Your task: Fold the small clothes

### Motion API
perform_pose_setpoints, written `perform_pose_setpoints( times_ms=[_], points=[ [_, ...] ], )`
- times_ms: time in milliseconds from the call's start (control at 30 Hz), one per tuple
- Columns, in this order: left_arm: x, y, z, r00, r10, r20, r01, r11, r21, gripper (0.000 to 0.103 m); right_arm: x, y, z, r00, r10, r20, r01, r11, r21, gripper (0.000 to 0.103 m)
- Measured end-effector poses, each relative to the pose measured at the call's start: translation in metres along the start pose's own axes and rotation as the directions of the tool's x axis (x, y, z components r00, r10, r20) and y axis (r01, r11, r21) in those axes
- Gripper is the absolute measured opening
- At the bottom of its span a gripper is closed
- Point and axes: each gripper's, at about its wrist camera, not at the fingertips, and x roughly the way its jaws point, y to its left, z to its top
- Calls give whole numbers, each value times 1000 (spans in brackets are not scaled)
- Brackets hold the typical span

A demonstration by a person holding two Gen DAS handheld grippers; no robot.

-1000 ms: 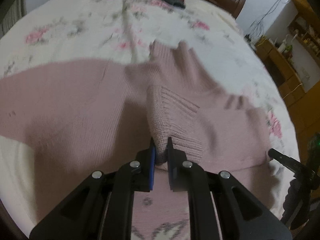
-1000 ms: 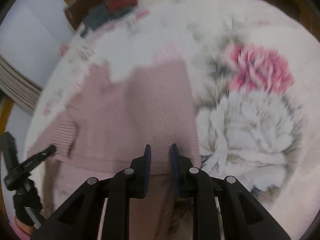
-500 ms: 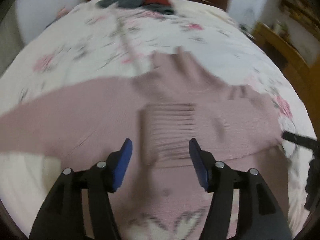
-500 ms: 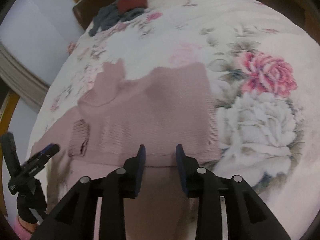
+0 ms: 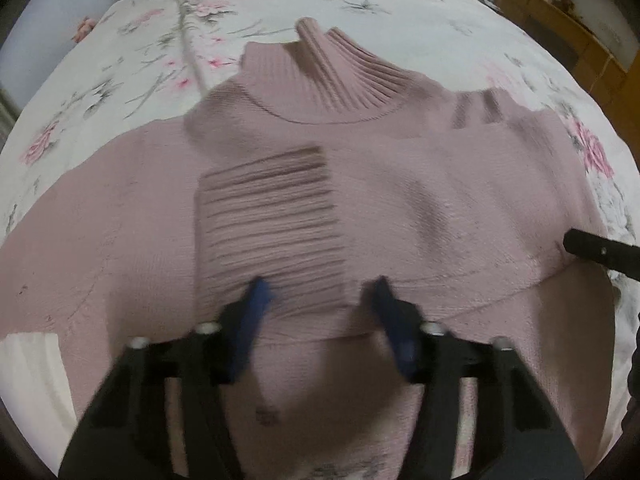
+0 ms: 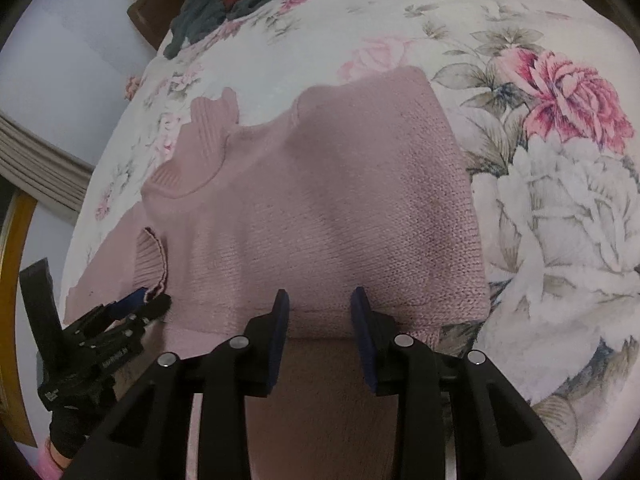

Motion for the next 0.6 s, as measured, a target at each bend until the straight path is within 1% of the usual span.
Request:
perform_pose_setpoints(
  times_ms=[67, 133, 200, 267, 367, 500, 533, 567, 600],
  points=[
    [-5, 12, 0, 999, -46, 2, 46, 998, -39, 10, 0, 2, -1, 1000, -12, 0, 12, 1000, -13, 33],
    [-13, 26, 1, 997, -77, 22, 78, 993, -86, 9, 0, 4, -1, 1000, -25, 0, 25, 999, -27, 33],
    [-28, 42, -1, 993, -93, 73, 103, 986, -132, 9, 2, 6, -1, 999, -34, 2, 35, 999, -36, 33],
    [-42, 56, -4, 989, -87, 118, 105, 983, -153, 9, 2, 6, -1, 999, -40, 3, 40, 998, -42, 33],
    [-57, 83, -10, 985, -70, 157, 99, 978, -184, 9, 4, 7, -1, 999, -42, 2, 42, 998, -45, 33],
    [-58, 111, -15, 988, -52, 142, 81, 975, -209, 11, 5, 7, -1, 999, -46, 4, 46, 998, -45, 33],
    [-54, 121, -19, 989, -77, 127, 104, 969, -223, 15, 5, 7, -2, 999, -48, 5, 48, 998, -47, 33],
    [-50, 129, -23, 988, -104, 115, 129, 962, -240, 17, 5, 7, -2, 999, -50, 5, 50, 997, -51, 33],
    [-46, 134, -26, 986, -125, 106, 149, 956, -254, 22, 6, 8, -2, 999, -51, 6, 51, 997, -54, 33]
  ],
)
